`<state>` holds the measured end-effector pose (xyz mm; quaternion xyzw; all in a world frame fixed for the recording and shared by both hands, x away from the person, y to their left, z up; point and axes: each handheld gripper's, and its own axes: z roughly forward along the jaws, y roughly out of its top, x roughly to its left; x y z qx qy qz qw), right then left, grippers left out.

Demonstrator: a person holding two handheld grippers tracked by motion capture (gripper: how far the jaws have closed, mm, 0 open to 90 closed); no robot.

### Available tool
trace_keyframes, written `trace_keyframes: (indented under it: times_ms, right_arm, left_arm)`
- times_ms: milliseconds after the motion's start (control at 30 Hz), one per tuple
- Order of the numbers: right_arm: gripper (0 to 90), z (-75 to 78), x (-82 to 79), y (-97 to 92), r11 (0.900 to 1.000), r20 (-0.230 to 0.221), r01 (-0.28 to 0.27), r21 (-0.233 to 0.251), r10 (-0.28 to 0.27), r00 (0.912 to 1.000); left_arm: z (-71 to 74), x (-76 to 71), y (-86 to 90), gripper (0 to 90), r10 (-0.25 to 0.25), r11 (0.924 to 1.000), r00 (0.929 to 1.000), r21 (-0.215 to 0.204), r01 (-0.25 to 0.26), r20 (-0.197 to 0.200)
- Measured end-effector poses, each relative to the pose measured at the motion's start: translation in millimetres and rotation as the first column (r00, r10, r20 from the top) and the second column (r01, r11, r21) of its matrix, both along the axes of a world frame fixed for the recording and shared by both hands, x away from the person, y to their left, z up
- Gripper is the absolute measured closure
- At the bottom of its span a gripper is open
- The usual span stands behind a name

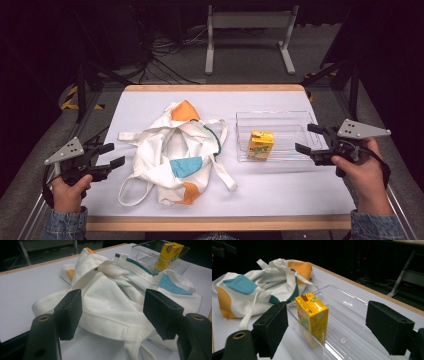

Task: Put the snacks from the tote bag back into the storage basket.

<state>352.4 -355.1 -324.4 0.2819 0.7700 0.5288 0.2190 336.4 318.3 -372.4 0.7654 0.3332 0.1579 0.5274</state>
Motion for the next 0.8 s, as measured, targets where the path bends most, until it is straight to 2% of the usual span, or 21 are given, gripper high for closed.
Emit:
trace_keyframes:
  times_ms: [67, 200, 300, 400, 567, 733, 800]
  right_arm:
    - [18.5, -7.0, -4.2, -3.6, 0.9999, 0.0, 0.016, 0.007, -0.016, 0.9999]
    - [18.5, -21.3, -10.2, -7.1, 0.997, 0.006, 0.057, 0.052, -0.057, 0.9983]
    - [18.5, -27.4, -11.3, -8.5, 0.9957, -0.012, 0.088, 0.03, -0.087, 0.9961]
    - [18.5, -33.5, -12.6, -9.5, 0.9927, -0.031, 0.113, 0.041, -0.112, 0.9932]
    - [18.5, -46.2, -15.3, -10.3, 0.9892, -0.06, 0.146, 0.008, -0.146, 0.9875]
    - [18.5, -51.7, -19.1, -6.3, 0.9871, -0.049, 0.159, -0.018, -0.16, 0.9859]
    - [18.5, -55.5, -20.0, -3.0, 0.986, -0.05, 0.16, -0.046, -0.163, 0.9854]
  left_arm:
    - [-3.4, -3.2, 2.8, 32.4, 0.006, 0.9999, 0.9999, -0.008, -0.006, 0.008]
    - [-9.7, -8.0, 6.7, 32.4, 0.014, 0.9998, 0.9997, -0.018, -0.013, 0.019]
    - [-13.4, -10.7, 7.5, 32.4, 0.018, 0.9996, 0.9995, -0.02, -0.018, 0.024]
    - [-15.3, -10.6, 8.0, 32.3, 0.018, 0.9996, 0.9995, -0.022, -0.017, 0.025]
    - [-17.4, -9.6, 8.6, 32.2, 0.027, 0.9996, 0.9993, -0.009, -0.027, 0.026]
    - [-19.2, -8.7, 7.5, 32.2, 0.028, 0.9996, 0.9994, -0.007, -0.027, 0.022]
    - [-19.8, -8.2, 6.9, 32.2, 0.028, 0.9996, 0.9994, -0.007, -0.027, 0.02]
